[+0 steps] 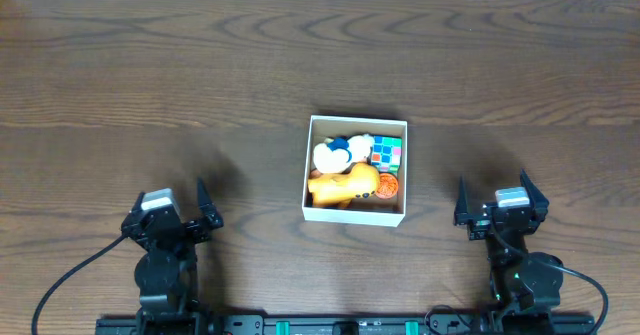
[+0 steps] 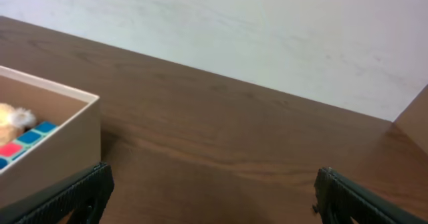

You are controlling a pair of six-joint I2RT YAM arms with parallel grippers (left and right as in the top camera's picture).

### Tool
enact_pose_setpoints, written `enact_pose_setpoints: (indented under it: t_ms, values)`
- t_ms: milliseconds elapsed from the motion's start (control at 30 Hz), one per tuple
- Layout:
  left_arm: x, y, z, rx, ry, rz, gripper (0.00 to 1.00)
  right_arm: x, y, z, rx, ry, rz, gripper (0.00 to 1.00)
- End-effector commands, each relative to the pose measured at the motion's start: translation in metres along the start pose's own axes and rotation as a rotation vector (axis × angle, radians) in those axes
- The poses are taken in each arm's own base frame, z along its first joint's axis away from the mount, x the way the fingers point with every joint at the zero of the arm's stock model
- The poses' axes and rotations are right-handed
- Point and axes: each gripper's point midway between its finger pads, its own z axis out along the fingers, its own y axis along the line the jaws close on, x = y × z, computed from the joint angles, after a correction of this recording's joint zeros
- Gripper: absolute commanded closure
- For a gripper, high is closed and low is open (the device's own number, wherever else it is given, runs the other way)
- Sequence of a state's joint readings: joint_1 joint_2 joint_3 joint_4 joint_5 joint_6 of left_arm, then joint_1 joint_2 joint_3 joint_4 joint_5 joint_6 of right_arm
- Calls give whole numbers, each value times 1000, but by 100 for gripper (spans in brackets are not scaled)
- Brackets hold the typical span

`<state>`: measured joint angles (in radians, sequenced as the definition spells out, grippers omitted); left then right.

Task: Pack container

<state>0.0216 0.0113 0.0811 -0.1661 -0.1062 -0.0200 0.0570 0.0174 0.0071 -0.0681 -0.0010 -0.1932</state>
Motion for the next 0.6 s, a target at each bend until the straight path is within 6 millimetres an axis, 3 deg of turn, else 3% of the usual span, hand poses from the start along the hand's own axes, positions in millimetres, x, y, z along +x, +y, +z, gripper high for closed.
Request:
enact_pose_setpoints:
  t_ms: [0, 367, 500, 567]
  values:
    - [16, -16, 2, 98, 29, 76, 2, 0, 3, 0, -12, -2, -14, 1]
    - [14, -29, 2, 164, 14, 77, 2, 0, 3, 0, -12, -2, -14, 1]
    - [-1, -35, 4, 182, -88, 152, 2, 0, 3, 0, -12, -2, -14, 1]
    - [4, -35, 4, 184, -65, 148, 2, 0, 3, 0, -12, -2, -14, 1]
